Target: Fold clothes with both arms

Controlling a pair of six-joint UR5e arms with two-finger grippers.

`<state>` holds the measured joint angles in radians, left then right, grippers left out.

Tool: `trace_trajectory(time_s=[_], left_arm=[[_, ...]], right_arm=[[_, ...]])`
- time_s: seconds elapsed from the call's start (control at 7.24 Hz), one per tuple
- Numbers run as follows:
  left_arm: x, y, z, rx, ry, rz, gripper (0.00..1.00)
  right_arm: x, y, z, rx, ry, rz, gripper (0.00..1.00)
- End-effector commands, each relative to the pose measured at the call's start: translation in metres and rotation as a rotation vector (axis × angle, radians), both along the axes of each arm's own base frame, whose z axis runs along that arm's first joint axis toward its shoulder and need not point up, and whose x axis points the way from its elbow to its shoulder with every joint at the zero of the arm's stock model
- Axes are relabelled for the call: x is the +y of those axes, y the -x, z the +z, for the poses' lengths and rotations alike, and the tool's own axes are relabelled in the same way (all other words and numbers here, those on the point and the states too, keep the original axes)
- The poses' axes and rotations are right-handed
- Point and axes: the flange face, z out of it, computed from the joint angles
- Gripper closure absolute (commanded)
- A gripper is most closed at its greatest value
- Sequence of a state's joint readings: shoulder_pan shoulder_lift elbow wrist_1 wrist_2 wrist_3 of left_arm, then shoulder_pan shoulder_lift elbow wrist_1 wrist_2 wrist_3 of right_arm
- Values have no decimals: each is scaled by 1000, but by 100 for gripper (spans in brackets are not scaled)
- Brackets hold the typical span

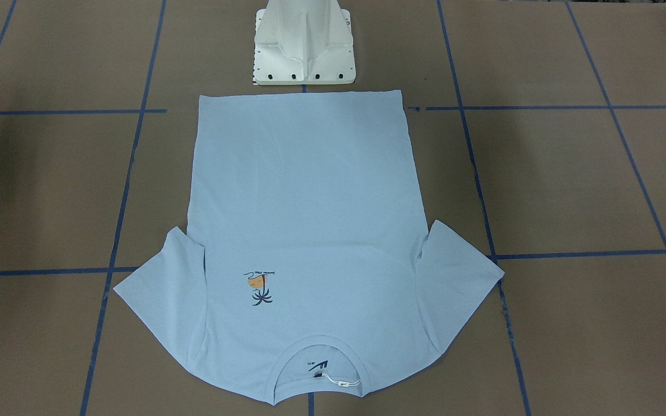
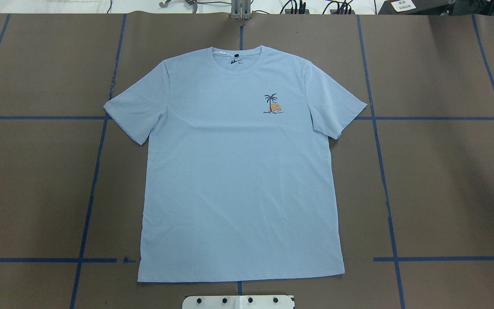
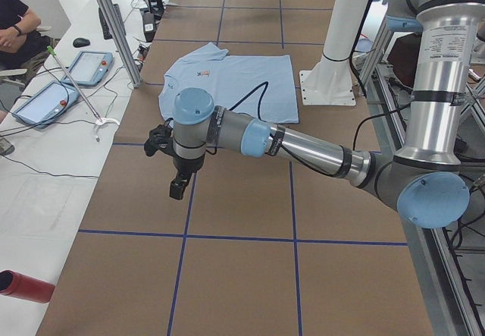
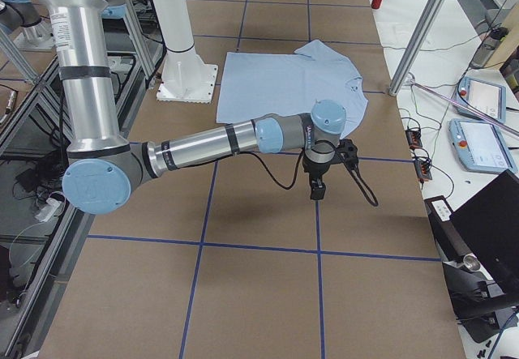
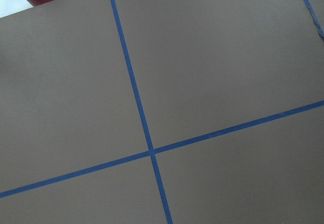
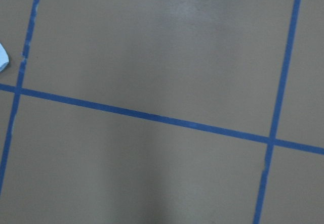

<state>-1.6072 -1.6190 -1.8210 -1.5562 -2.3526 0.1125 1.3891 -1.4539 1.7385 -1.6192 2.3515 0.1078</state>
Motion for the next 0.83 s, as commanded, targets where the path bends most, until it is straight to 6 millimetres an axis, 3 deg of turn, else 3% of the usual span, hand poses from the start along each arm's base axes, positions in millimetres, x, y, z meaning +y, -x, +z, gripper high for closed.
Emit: trace_trajectory(time_s=[0.0,0.14,0.28,0.41,0.55,0.69], left_arm=[[0,-1,-9,12,-43,-5,0],[0,-1,-10,14,-43,-9,0],[-2,-2,-1,14,-29,-7,0],[-3,-5,-4,16,-32,-2,0],[-2,-6,-6,23,-27,-9,0],[-3,-6,-3,23,-22,-6,0]], right_arm=[[-9,95,-26,-71,33,60,0],[-29,152,-51,-135,94,161,0],[-65,214,-76,-179,109,281,0],[-79,268,-90,-196,112,432,1],[-75,301,-83,-180,114,484,2],[-69,317,-77,-168,121,467,3]])
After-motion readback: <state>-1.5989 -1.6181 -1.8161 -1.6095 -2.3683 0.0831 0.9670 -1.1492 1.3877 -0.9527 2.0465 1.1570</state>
